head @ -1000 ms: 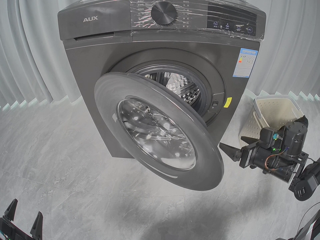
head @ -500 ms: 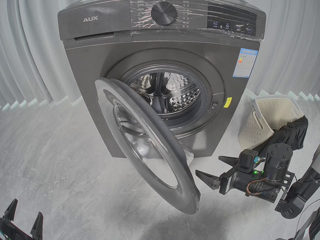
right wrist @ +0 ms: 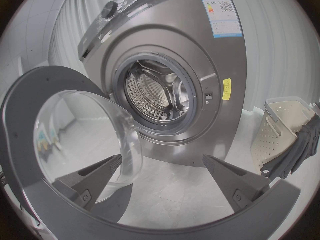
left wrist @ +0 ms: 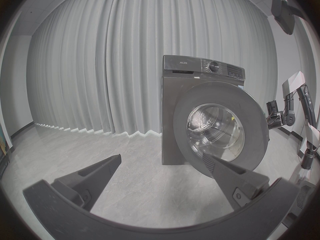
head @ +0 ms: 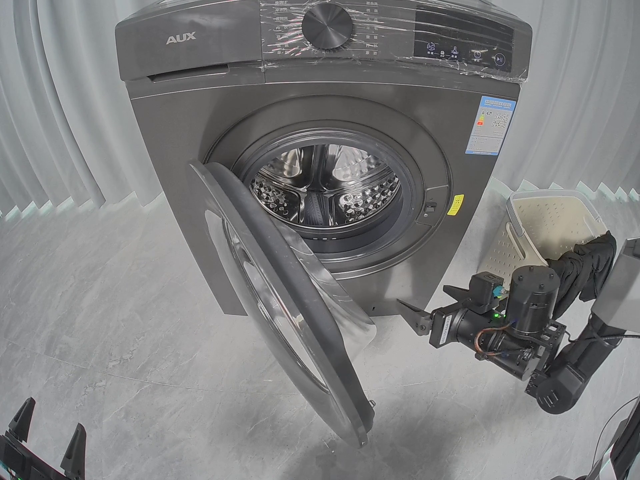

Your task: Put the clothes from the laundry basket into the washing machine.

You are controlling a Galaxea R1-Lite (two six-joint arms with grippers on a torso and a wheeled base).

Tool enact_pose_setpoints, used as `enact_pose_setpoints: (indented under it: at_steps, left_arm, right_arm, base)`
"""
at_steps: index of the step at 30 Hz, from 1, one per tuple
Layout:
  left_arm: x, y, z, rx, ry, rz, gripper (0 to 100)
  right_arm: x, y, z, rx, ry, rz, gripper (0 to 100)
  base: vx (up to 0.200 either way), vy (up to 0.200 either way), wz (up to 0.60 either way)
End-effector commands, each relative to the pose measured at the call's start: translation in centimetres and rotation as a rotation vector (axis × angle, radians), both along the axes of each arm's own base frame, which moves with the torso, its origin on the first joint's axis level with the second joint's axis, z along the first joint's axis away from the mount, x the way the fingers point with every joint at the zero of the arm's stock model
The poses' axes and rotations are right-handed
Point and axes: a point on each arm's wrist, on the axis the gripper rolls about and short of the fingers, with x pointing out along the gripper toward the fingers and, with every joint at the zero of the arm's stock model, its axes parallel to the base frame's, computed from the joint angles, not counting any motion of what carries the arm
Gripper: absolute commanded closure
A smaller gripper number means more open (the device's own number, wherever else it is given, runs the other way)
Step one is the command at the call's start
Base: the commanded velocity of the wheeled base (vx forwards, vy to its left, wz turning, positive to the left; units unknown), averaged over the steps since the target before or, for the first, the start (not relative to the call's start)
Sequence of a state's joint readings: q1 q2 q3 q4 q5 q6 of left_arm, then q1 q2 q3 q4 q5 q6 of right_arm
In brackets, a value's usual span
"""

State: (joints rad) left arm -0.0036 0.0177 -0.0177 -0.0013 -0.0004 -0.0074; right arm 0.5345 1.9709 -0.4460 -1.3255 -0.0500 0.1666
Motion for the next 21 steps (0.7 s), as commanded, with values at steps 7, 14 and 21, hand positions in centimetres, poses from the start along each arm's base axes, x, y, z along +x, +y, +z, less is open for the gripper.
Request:
enact_pose_setpoints:
  at_steps: [7,14,21]
  left_arm:
    - [0.0,0.0,-0.5,-0.005,0.000,0.001,0]
    - [0.0,0.0,-0.5,-0.019,0.000,-0.002,0]
    - [0.0,0.0,-0.5,-0.025,-0.002,-0.002,0]
  right_arm:
    - [3.0,1.9,-4.4,-0.048,0.073,-0.004,0]
    - [2.2,3.3,-5.1,-0.053,0.088,0.054,0]
    - [1.2,3.4,-5.0,-0.044,0.083,0.097,0]
  base:
    - [0.000,0.000,0.00]
    - [0.000,0.000,0.00]
    - [0.000,0.000,0.00]
